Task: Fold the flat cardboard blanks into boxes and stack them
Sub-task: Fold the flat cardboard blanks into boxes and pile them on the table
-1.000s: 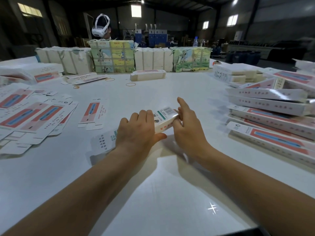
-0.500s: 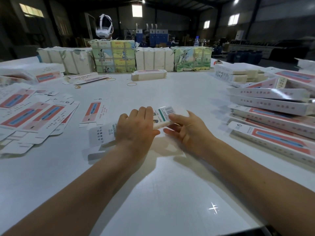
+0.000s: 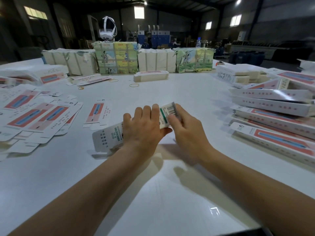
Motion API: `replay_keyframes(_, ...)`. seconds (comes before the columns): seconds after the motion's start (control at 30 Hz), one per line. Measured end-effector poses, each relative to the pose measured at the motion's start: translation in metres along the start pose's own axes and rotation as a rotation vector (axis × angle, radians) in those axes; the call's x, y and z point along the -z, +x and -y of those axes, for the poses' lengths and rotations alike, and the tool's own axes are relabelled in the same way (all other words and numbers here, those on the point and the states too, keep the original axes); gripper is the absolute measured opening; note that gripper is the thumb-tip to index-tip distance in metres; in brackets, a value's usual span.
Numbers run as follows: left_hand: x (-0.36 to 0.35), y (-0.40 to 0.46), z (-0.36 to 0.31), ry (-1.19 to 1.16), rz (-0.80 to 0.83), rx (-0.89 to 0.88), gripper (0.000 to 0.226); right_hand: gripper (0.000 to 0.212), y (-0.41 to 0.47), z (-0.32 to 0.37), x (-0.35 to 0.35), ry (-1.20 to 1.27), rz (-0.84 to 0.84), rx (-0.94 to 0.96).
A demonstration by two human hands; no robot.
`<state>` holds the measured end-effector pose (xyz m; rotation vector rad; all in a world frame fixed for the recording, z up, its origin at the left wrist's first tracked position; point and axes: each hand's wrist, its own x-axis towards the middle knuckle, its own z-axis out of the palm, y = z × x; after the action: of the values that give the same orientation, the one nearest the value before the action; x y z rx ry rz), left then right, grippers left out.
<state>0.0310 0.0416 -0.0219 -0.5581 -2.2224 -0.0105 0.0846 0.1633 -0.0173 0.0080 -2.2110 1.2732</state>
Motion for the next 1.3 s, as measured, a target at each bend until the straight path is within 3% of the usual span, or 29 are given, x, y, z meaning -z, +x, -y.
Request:
replay_keyframes(0.1, 0.001, 0.0, 0.004, -0.071, 0.009, 0.003, 0.072, 0.031, 0.005, 0.006, 0.004, 0.427, -0.015, -0.234)
replay_keyframes(0.27, -0.002, -0.002, 0.007, -0.115, 0.003, -0.032, 0.065, 0.015, 0.011, 0.005, 0.011, 0.633, -0.012, -0.38)
replay_keyframes(0.6, -0.002, -0.002, 0.009, -0.133, -0.021, -0.027, 0.067, 0.026, 0.005, 0.01, 0.013, 0.535, 0.014, -0.251)
replay_keyframes(0.8, 0.0, -0.003, 0.006, -0.027, -0.057, -0.068, 0.07, 0.05, 0.002, 0.008, 0.008, 0.305, -0.011, -0.148)
replay_keyframes(1.0, 0.005, -0.001, 0.0, -0.004, -0.078, -0.113, 0.068, 0.036, 0.001, 0.008, 0.009, 0.129, -0.06, -0.049)
replay_keyframes(1.2, 0.014, 0.0, -0.004, -0.009, 0.012, -0.087, 0.063, 0.017, -0.006, 0.01, 0.0, 0.134, 0.059, 0.008)
replay_keyframes(1.3, 0.016, -0.002, -0.002, -0.006, 0.047, -0.091, 0.061, 0.021, -0.01, 0.008, -0.003, 0.109, 0.1, 0.02)
